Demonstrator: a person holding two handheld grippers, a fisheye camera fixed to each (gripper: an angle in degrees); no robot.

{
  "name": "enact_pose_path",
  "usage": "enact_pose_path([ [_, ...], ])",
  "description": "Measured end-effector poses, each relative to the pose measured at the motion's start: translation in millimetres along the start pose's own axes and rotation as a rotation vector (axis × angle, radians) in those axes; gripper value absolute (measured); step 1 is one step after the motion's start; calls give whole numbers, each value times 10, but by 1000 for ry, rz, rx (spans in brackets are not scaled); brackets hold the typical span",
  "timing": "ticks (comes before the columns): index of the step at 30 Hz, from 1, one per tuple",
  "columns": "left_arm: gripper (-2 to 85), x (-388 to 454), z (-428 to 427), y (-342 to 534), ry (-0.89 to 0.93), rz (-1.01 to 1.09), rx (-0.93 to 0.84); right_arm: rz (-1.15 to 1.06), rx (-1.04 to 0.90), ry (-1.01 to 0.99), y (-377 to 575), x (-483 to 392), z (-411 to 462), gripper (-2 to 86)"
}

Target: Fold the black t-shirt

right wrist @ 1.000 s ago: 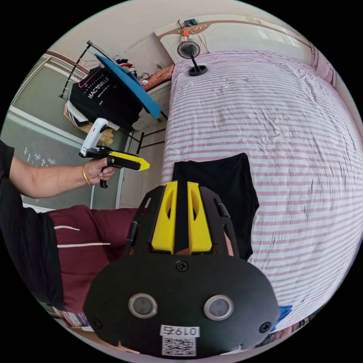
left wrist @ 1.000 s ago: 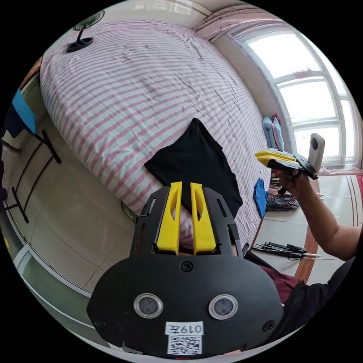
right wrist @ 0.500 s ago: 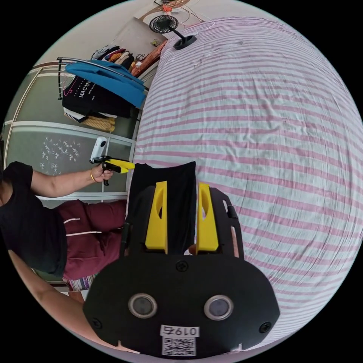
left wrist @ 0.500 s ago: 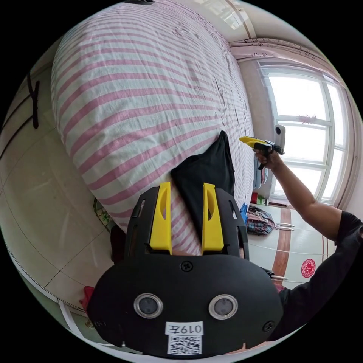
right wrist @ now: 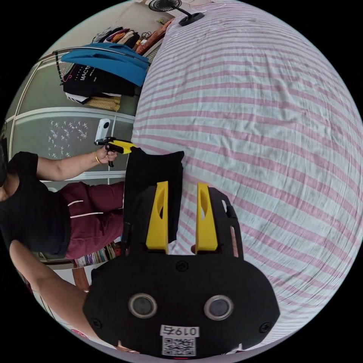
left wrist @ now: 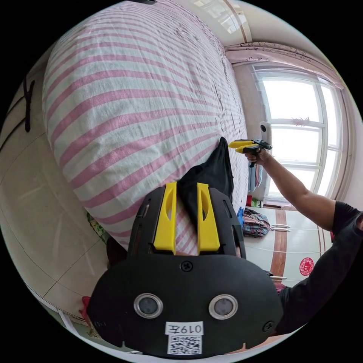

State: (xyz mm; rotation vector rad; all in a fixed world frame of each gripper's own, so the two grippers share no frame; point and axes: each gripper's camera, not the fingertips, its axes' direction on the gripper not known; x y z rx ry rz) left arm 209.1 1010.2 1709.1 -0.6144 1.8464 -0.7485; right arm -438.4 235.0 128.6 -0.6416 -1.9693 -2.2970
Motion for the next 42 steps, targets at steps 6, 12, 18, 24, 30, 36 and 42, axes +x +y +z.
enact_pose_path([
  [6,55,-88,63,-241,75,-24,13,-15,-22,-123,-222,447,-256,112],
  [12,40,-67,162,-475,72,14,-19,1,-79,-174,-408,851,-375,96],
  [18,30,-78,282,-622,105,25,-28,-1,-115,-248,-558,1155,-474,86],
  [24,22,-81,415,-682,131,28,-25,-21,-110,-331,-685,1336,-456,81],
  [30,18,-73,596,-724,187,56,-63,-3,-131,-369,-690,1515,-467,49],
  [36,14,44,732,-666,160,127,-63,-41,-100,-355,-549,1491,-512,5],
  [42,12,365,832,-497,183,267,-52,-141,-32,-362,-207,1256,-603,-6],
])
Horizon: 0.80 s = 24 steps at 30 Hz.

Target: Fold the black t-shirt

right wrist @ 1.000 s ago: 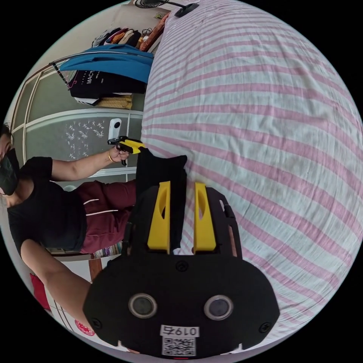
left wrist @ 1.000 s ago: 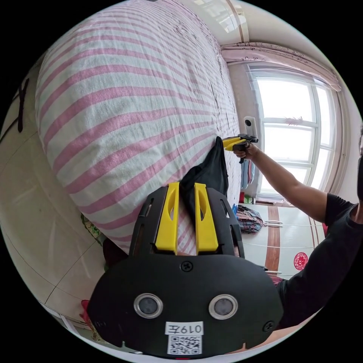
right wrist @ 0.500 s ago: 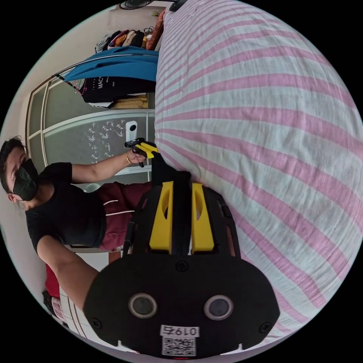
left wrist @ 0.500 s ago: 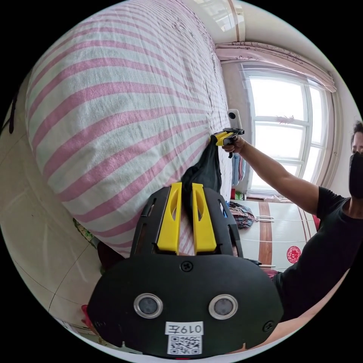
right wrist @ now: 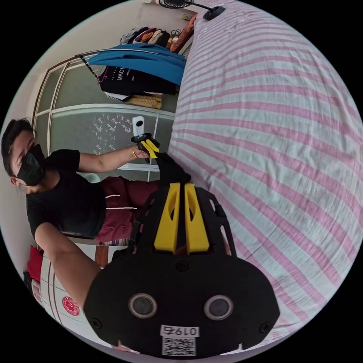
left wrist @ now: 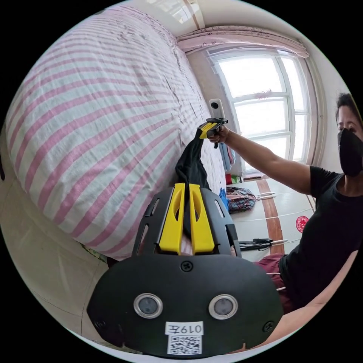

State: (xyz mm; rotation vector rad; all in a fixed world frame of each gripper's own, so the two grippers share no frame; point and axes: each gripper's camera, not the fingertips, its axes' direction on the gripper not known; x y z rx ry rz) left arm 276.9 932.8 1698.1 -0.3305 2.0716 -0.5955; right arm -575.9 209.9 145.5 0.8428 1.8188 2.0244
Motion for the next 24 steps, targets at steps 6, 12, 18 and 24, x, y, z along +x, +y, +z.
enact_pose_path([
  [6,11,530,230,262,29,135,-27,-104,31,17,622,-485,134,-8],
  [12,11,1175,751,648,86,262,-153,-166,11,31,1461,-1005,502,-8],
  [18,11,1607,1549,1115,119,343,-348,-133,1,63,2357,-1278,1151,-8],
  [24,12,1784,2407,1562,104,372,-518,-76,22,102,3087,-1314,1845,-8],
])
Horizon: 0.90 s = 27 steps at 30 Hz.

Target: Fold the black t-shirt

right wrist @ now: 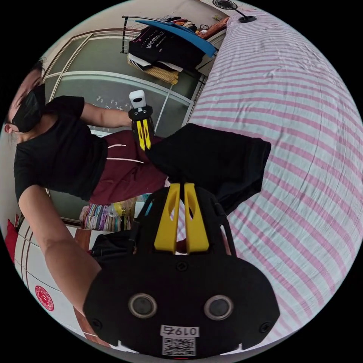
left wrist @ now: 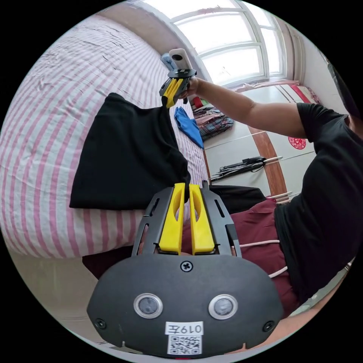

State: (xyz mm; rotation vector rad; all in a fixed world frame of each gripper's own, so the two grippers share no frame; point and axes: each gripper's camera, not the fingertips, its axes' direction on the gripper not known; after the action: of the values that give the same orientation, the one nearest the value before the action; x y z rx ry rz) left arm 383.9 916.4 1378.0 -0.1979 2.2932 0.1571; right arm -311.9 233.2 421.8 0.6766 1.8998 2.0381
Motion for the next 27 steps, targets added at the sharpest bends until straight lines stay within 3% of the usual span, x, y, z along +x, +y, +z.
enact_pose_path([
  [11,15,12,1355,-127,-59,-37,-165,9,34,51,781,-177,883,3],
  [18,16,46,1945,-197,-138,-38,-229,19,-23,92,1090,-385,1399,75],
  [27,18,214,2589,-308,-220,-11,-288,45,-107,215,1471,-841,1938,51],
])
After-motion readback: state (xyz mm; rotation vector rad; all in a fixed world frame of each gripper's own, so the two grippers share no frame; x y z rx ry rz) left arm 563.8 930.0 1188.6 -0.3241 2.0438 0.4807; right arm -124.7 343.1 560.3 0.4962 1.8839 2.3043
